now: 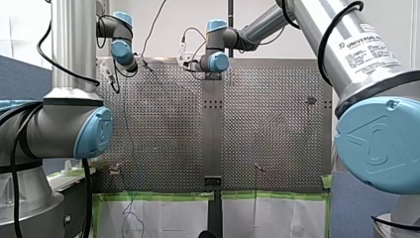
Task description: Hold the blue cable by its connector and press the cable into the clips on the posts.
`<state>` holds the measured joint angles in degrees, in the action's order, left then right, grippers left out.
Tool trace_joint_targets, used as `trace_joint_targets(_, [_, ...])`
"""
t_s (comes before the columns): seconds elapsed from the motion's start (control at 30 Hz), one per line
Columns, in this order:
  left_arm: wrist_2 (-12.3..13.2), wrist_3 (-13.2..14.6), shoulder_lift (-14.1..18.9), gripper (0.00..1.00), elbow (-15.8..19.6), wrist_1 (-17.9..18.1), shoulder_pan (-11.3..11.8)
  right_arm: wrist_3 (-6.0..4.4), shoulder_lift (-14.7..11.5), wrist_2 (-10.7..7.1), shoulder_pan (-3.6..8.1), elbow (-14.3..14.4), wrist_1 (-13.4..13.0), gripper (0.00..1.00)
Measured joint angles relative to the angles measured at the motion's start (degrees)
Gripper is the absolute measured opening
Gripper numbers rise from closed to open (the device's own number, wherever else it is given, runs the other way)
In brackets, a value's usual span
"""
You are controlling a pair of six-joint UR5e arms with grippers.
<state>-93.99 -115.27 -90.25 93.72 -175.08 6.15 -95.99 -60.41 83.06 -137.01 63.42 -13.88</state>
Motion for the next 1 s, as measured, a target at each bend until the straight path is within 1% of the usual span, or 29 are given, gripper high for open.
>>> trace_joint_targets(0.17, [0.82,-0.50,-1.64,0.00,-2.46,-0.32,0.19,0.00,0.02,-0.01,0.50,0.00,-0.01,0.00])
trace_joint_targets(0.27, [1.21,-0.76,-2.17,0.00,-3.31,-0.32,0.25,0.00,0.04,0.00,0.93,0.00,-0.03,0.00])
trace_joint_targets(0.5, [1.55,-1.70,-2.42,0.00,-3.81,-0.20,0.69,0.00,0.14,-0.03,1.96,0.00,-0.03,0.00])
trace_joint_targets(0.6, [2.10,-2.22,-2.43,0.00,-3.88,-0.02,1.06,-0.07,0.39,-0.13,2.47,-0.06,-0.11,0.00])
trace_joint_targets(0.77, [3.39,-3.58,-2.48,0.00,-3.90,1.43,1.74,-0.39,1.42,-0.53,3.30,-0.54,-0.07,0.00])
trace_joint_targets(0.83, [3.57,-3.76,-2.64,0.00,-3.92,1.75,1.95,-0.65,1.93,-0.65,3.66,-0.91,-0.08,0.00])
trace_joint_targets(1.0, [4.48,-3.50,-4.28,0.00,-4.52,1.98,2.27,-1.54,2.87,-1.13,4.56,-2.27,0.01,0.00])
